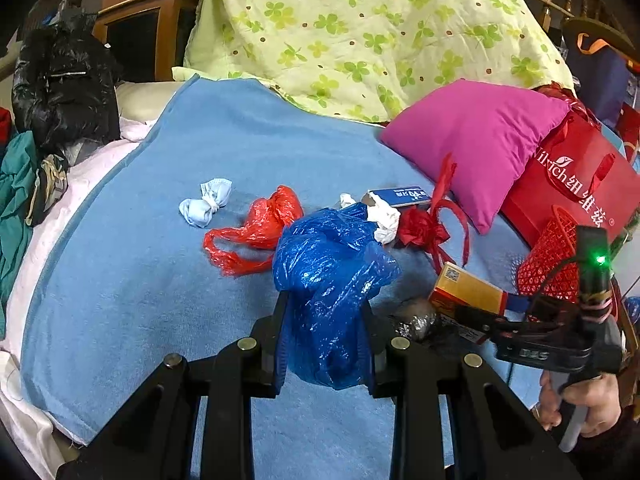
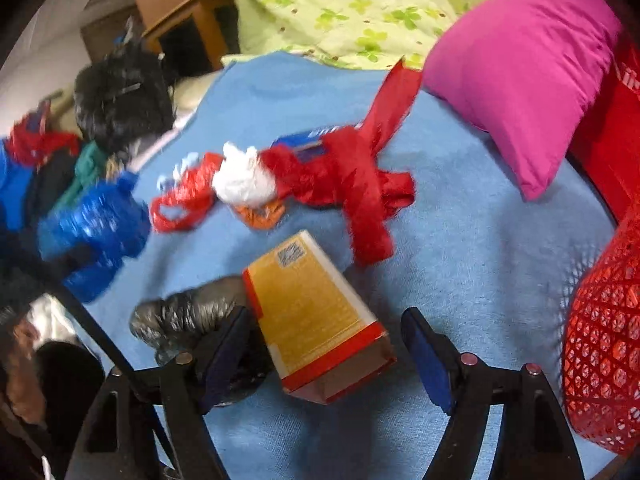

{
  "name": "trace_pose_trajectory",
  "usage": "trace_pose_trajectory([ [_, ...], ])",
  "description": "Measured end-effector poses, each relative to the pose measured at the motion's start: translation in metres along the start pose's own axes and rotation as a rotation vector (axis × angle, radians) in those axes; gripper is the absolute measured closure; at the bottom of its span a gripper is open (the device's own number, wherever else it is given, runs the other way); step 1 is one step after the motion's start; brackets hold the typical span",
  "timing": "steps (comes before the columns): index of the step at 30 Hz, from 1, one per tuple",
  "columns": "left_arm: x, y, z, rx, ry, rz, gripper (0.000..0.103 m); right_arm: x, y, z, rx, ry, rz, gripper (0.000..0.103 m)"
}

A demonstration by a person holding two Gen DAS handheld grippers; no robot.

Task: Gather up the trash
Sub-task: 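Lift the blue bag with the left tool while the right tool lifts the yellow box, then carry both items over the red mesh basket and open both tools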

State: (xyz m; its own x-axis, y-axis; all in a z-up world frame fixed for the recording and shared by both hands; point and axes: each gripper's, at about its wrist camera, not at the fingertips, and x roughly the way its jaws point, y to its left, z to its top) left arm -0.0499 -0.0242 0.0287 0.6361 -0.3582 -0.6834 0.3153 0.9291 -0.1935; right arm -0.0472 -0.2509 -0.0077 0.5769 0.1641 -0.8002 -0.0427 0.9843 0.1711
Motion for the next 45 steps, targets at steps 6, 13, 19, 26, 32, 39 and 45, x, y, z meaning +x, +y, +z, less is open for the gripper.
trace_pose_trajectory([
  [6,-0.011,-0.005,0.002,0.005,-0.014,0.004,0.072,-0.024,-0.016,-0.002,0.077,-0.079,0.044,0.042],
  [13,-0.027,-0.032,0.013,0.057,-0.045,-0.019,0.072,-0.096,-0.042,-0.006,0.182,-0.311,0.086,0.042],
  [19,-0.033,-0.087,0.032,0.138,-0.046,-0.109,0.072,-0.182,-0.074,-0.032,0.273,-0.59,0.048,0.042],
  [26,-0.036,-0.168,0.06,0.23,-0.043,-0.257,0.072,-0.238,-0.127,-0.072,0.442,-0.776,-0.037,0.042],
  [32,-0.026,-0.238,0.074,0.308,-0.021,-0.345,0.072,-0.248,-0.175,-0.102,0.625,-0.797,-0.035,0.042],
  [39,0.002,-0.296,0.079,0.377,0.056,-0.387,0.072,-0.237,-0.22,-0.117,0.779,-0.752,0.028,0.042],
  [45,0.024,-0.317,0.07,0.421,0.099,-0.376,0.061,-0.221,-0.236,-0.118,0.874,-0.676,0.072,0.038],
])
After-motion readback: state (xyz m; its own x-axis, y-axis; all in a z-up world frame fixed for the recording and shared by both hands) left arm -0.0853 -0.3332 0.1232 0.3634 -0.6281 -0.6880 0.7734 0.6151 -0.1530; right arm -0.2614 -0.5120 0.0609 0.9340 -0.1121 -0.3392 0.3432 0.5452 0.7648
